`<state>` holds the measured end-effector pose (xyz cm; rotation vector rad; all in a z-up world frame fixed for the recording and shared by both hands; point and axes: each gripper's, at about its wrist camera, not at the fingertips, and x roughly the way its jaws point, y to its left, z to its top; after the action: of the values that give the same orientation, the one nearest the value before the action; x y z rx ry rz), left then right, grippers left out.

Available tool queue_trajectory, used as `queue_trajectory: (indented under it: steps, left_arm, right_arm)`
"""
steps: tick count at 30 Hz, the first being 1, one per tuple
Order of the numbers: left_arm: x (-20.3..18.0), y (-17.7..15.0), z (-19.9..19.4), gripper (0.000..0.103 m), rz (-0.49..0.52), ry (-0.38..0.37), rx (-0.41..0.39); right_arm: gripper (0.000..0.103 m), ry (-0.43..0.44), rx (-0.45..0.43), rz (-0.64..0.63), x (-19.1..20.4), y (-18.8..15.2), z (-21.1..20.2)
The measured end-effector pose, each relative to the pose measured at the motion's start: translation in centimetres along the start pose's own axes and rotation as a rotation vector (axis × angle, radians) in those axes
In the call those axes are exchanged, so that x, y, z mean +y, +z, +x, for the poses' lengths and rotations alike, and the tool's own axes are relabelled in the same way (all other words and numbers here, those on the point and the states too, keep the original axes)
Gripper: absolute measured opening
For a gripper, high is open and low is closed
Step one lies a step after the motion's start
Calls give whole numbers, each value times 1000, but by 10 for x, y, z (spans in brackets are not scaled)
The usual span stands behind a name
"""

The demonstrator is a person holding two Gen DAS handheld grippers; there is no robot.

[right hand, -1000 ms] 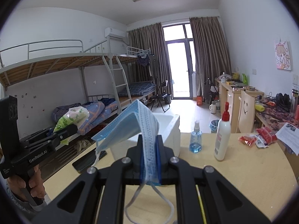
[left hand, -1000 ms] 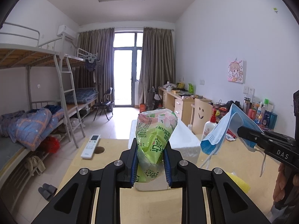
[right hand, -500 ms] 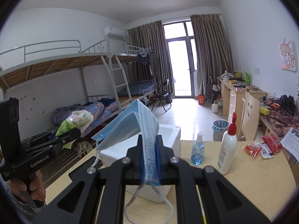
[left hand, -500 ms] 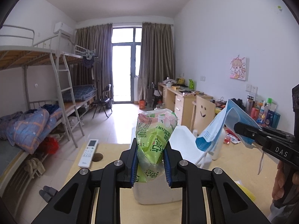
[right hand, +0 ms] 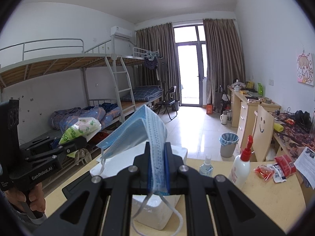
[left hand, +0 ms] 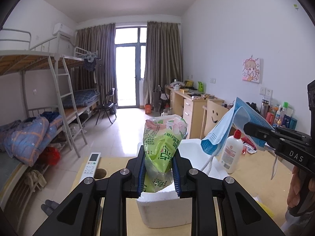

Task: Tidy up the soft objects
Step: 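Carry the green bag with the left tool while the right tool carries the mask toward the foam box, then open the left tool over the foam box while the right tool drops the mask inside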

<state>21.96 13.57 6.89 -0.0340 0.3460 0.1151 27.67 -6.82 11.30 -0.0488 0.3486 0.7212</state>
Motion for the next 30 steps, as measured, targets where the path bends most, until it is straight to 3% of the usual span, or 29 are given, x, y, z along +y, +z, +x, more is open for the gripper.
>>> queue_trajectory:
  steps: [10,24,30]
  left_arm:
    - [-5,-4,17,25,0,26,37]
    - [-28,-1,49,25,30,-58,94]
    - [-27,-1,58,25,20,-52,114]
  right_arm:
    - [14,7,20,6,-6,0,16]
    - [14,-82,-12,54,-35,-1,-9]
    - [14,-106,-11,51,-34,-1,-8]
